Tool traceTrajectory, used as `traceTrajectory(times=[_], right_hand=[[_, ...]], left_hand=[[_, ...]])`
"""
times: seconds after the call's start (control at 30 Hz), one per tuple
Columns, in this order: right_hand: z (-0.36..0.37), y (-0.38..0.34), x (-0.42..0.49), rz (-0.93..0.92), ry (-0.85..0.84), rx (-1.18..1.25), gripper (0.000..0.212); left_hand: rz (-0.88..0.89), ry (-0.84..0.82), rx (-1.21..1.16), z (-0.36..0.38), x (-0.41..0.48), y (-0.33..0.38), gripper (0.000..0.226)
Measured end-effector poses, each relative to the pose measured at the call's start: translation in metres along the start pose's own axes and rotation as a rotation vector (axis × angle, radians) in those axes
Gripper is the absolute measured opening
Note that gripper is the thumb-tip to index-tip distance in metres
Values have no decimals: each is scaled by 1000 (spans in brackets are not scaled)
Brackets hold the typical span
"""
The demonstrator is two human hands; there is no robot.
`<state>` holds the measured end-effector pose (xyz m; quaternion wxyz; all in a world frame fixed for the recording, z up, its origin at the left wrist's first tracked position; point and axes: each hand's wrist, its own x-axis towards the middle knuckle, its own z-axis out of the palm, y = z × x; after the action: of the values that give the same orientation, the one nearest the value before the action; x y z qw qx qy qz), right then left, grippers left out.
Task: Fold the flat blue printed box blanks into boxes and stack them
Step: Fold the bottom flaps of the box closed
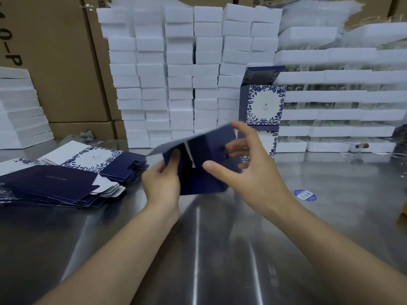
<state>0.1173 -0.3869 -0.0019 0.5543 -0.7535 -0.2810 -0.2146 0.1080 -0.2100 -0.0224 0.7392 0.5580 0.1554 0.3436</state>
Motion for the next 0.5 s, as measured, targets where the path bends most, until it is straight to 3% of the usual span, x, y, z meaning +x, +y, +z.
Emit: traceTrajectory(times=[0.1, 0.17, 0.27, 0.37, 0.5], right_hand=[[7, 4, -3, 40, 9, -97, 96], [10, 6, -4, 114, 67, -140, 87], [10, 7, -1, 351, -29, -120, 60], [10, 8, -1, 486, -156, 4, 54], [10, 5, 2, 534, -79, 179, 39]], left_hand=[[-176, 41, -243, -2, 4, 4, 18], [-258, 12, -340, -1, 2, 5, 16], [-315, -63, -394, 2, 0, 5, 24], [-336, -137, -413, 6, -6, 4, 24], [-322, -211, -367, 11, -13, 2, 27]])
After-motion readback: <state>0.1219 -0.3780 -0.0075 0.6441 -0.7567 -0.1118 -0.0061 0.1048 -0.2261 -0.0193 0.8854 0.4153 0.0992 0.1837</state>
